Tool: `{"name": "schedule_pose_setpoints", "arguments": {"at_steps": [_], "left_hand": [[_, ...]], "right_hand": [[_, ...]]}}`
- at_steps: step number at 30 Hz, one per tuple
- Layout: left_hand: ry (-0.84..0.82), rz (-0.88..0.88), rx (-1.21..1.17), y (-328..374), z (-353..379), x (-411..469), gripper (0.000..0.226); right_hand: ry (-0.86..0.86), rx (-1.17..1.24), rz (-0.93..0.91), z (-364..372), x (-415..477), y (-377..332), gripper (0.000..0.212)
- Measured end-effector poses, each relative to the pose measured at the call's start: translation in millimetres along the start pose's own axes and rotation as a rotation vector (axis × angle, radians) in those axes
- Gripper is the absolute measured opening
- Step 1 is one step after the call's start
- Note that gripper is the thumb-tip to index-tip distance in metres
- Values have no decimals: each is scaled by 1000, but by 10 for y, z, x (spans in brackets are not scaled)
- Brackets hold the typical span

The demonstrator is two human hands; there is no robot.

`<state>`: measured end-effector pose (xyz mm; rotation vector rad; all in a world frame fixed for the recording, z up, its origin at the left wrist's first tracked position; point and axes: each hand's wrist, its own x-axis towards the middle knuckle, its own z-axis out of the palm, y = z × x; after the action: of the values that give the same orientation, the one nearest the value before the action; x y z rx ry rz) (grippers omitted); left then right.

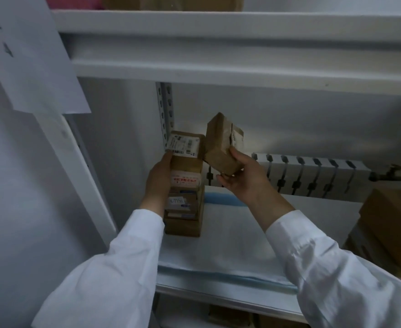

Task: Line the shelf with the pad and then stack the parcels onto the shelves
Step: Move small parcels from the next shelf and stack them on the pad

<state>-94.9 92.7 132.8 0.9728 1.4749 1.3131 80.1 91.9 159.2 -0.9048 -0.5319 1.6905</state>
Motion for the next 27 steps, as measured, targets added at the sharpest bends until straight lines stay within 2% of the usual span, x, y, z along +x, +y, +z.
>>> {"name": "schedule_pose_setpoints", "arguments": {"at_steps": [2,7,12,16,20,23,27], "left_hand": [[13,-22,59,-48,13,29,51],[59,-14,154,-27,40,64,47],[79,29,175,27,43,132,47],[97,19,155,73,37,147,38],[108,14,170,120,64,123,45],[-7,-61,-90,124,62,100,62],[-121,-54,-321,96,78,49,74]], "right_hand": [[19,-84,-42,88,21,9,18],[7,-259,-134,324,82,73,42],[-11,-381,-218,526,127,140,54],[81,-587,-282,646,303,257,66],[177,-849,-307,690,387,372,65],[226,-884,-273,682,397,400,70],[100,-682,-152,743,445,463,74]]}}
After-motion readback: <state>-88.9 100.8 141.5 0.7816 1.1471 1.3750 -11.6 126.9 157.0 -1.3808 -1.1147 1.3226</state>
